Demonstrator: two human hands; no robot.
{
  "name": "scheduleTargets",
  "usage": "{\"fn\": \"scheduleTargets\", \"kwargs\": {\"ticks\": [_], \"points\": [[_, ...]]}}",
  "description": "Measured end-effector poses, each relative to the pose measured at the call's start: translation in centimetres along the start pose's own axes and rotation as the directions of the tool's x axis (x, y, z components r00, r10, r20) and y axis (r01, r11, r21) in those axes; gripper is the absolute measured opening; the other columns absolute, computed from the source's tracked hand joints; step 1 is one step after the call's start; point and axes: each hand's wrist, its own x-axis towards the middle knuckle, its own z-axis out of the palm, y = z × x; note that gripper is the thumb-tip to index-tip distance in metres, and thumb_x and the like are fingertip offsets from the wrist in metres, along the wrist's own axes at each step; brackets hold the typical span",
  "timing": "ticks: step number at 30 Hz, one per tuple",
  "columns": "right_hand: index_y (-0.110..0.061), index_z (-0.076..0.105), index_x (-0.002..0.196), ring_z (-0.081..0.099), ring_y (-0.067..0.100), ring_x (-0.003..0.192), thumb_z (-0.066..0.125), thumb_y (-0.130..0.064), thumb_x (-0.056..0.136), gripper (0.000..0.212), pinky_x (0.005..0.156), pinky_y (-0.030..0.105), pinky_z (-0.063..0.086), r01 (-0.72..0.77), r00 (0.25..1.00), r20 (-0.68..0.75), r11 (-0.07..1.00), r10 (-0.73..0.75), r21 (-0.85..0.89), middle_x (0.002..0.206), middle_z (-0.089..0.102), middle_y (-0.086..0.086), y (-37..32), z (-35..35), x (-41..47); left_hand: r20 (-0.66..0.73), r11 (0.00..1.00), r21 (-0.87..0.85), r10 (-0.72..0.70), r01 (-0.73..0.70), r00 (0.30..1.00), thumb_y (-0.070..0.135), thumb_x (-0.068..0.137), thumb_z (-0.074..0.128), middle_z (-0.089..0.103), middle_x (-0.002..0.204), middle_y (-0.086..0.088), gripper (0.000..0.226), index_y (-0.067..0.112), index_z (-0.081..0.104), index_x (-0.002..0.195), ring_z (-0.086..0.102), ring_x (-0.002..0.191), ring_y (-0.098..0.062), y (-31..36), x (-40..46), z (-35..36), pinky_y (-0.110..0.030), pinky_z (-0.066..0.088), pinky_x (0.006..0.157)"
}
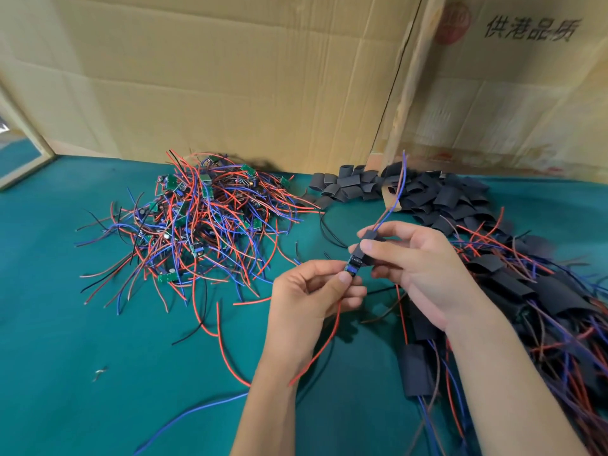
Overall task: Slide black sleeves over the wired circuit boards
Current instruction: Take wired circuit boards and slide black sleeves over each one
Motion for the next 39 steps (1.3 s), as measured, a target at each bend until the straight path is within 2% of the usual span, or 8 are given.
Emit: {"fn": "scheduleTargets", "kwargs": {"ticks": [10, 14, 24, 27, 29, 31, 35, 39], "points": [[0.004, 0.067, 0.116, 0.066, 0.028, 0.079, 0.072, -0.007, 0.08, 0.038, 0.069, 0.027, 0.057, -0.034, 0.981, 0.192, 0.996, 0.017, 0.085, 0.108, 0.075, 0.024, 0.5, 0.3, -0.1, 0.057, 0.98, -0.188, -0.054, 0.064, 0.997, 0.004, 0.078, 0.07, 0.07, 0.077, -0.021, 0.034, 0.004, 0.054, 0.108, 0.068, 0.058, -0.02, 0.7, -0.2, 0.3, -0.023, 0.055, 0.054], [0.009, 0.062, 0.118, 0.057, 0.027, 0.063, 0.068, -0.003, 0.085, 0.036, 0.063, 0.03, 0.054, -0.058, 0.965, 0.259, 0.997, 0.042, 0.057, 0.11, 0.073, 0.028, 0.7, 1.2, -0.1, -0.017, 0.997, -0.067, -0.041, 0.04, 0.999, 0.011, 0.083, 0.07, 0.066, 0.066, -0.015, 0.027, 0.006, 0.056, 0.106, 0.06, 0.047, -0.016, 0.6, -0.1, 0.3, -0.021, 0.049, 0.044], [-0.007, 0.076, 0.103, 0.075, 0.026, 0.071, 0.054, 0.009, 0.087, 0.032, 0.051, 0.022, 0.055, -0.009, 0.992, -0.127, 0.977, -0.019, -0.211, 0.095, 0.078, 0.017, -4.5, -4.8, -3.3, 0.005, 0.996, 0.078, -0.052, 0.052, 0.999, 0.019, 0.092, 0.067, 0.068, 0.071, -0.011, 0.01, 0.011, 0.062, 0.094, 0.064, 0.056, -0.018, 0.4, 0.0, 1.0, -0.022, 0.052, 0.053], [-0.032, 0.074, 0.109, 0.07, 0.014, 0.061, 0.072, -0.006, 0.084, 0.036, 0.044, 0.02, 0.053, -0.124, 0.973, -0.23, 0.777, -0.027, -0.617, 0.091, 0.08, 0.004, -7.1, -10.0, -5.1, -0.047, 0.996, 0.072, -0.055, 0.058, 0.997, 0.005, 0.096, 0.062, 0.067, 0.072, -0.011, 0.002, 0.006, 0.063, 0.098, 0.063, 0.059, -0.019, 0.2, 0.2, 0.9, -0.025, 0.055, 0.059], [-0.051, 0.071, 0.098, 0.073, 0.008, 0.077, 0.084, -0.025, 0.077, 0.035, 0.058, 0.01, 0.054, -0.2, 0.941, -0.321, 0.589, -0.107, -0.783, 0.098, 0.079, 0.0, -8.5, -13.7, -5.0, -0.061, 0.994, 0.085, -0.058, 0.063, 0.996, 0.002, 0.096, 0.061, 0.067, 0.072, -0.011, 0.003, 0.004, 0.062, 0.098, 0.062, 0.06, -0.019, 0.0, 0.3, 1.1, -0.026, 0.055, 0.06], [-0.042, 0.068, 0.106, 0.07, 0.021, 0.103, 0.09, -0.045, 0.061, 0.05, 0.081, 0.012, 0.053, -0.222, 0.903, -0.345, 0.41, -0.255, -0.885, 0.108, 0.074, 0.001, -9.8, -17.4, -3.9, -0.073, 0.995, 0.078, -0.056, 0.062, 0.996, 0.0, 0.096, 0.06, 0.066, 0.072, -0.013, 0.004, 0.003, 0.062, 0.097, 0.061, 0.06, -0.019, 0.0, 0.4, 1.2, -0.026, 0.055, 0.06], [-0.051, 0.069, 0.102, 0.069, -0.003, 0.084, 0.064, -0.063, 0.066, 0.038, 0.066, 0.029, 0.054, 0.018, 0.932, -0.117, 0.366, -0.344, -0.93, 0.086, 0.073, -0.028, -11.0, -6.5, -0.7, -0.117, 0.997, 0.034, -0.068, 0.072, 0.991, -0.003, 0.096, 0.056, 0.066, 0.07, -0.012, 0.009, 0.003, 0.061, 0.094, 0.062, 0.058, -0.018, 0.0, 0.4, 1.1, -0.024, 0.053, 0.056], [-0.037, 0.076, 0.095, 0.071, -0.001, 0.084, 0.067, -0.025, 0.082, 0.021, 0.077, 0.026, 0.056, 0.305, 0.951, 0.306, 0.293, -0.043, -0.906, 0.085, 0.077, -0.016, -6.5, 7.4, 4.7, -0.186, 0.998, 0.035, -0.04, 0.047, 0.982, -0.008, 0.097, 0.049, 0.066, 0.066, -0.007, 0.02, 0.005, 0.062, 0.089, 0.064, 0.058, -0.017, 0.2, 0.7, 0.9, -0.024, 0.053, 0.057]]}}
